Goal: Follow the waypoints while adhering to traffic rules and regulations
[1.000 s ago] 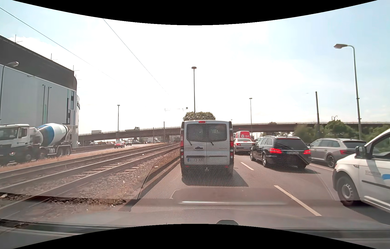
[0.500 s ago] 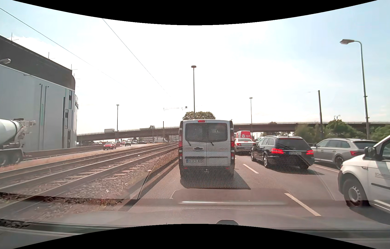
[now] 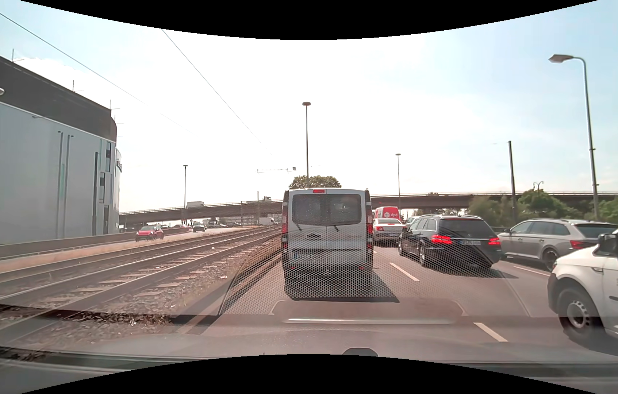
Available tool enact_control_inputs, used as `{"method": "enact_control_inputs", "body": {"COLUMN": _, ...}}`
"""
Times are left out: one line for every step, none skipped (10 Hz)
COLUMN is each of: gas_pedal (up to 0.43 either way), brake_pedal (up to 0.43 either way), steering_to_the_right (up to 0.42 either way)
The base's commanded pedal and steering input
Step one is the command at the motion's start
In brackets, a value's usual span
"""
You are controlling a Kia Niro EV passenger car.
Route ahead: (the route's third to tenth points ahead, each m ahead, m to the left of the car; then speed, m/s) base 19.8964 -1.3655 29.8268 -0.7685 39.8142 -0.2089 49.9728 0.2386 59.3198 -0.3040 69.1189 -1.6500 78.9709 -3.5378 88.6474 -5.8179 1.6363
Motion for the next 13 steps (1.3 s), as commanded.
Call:
{"method": "enact_control_inputs", "body": {"gas_pedal": 0.000, "brake_pedal": 0.000, "steering_to_the_right": -0.006}}
{"method": "enact_control_inputs", "body": {"gas_pedal": 0.000, "brake_pedal": 0.000, "steering_to_the_right": -0.005}}
{"method": "enact_control_inputs", "body": {"gas_pedal": 0.000, "brake_pedal": 0.000, "steering_to_the_right": -0.003}}
{"method": "enact_control_inputs", "body": {"gas_pedal": 0.000, "brake_pedal": 0.000, "steering_to_the_right": -0.002}}
{"method": "enact_control_inputs", "body": {"gas_pedal": 0.000, "brake_pedal": 0.000, "steering_to_the_right": -0.002}}
{"method": "enact_control_inputs", "body": {"gas_pedal": 0.000, "brake_pedal": 0.000, "steering_to_the_right": -0.002}}
{"method": "enact_control_inputs", "body": {"gas_pedal": 0.000, "brake_pedal": 0.000, "steering_to_the_right": -0.002}}
{"method": "enact_control_inputs", "body": {"gas_pedal": 0.000, "brake_pedal": 0.000, "steering_to_the_right": -0.001}}
{"method": "enact_control_inputs", "body": {"gas_pedal": 0.000, "brake_pedal": 0.000, "steering_to_the_right": 0.000}}
{"method": "enact_control_inputs", "body": {"gas_pedal": 0.000, "brake_pedal": 0.000, "steering_to_the_right": 0.000}}
{"method": "enact_control_inputs", "body": {"gas_pedal": 0.000, "brake_pedal": 0.000, "steering_to_the_right": 0.000}}
{"method": "enact_control_inputs", "body": {"gas_pedal": 0.000, "brake_pedal": 0.000, "steering_to_the_right": 0.000}}
{"method": "enact_control_inputs", "body": {"gas_pedal": 0.000, "brake_pedal": 0.000, "steering_to_the_right": 0.000}}
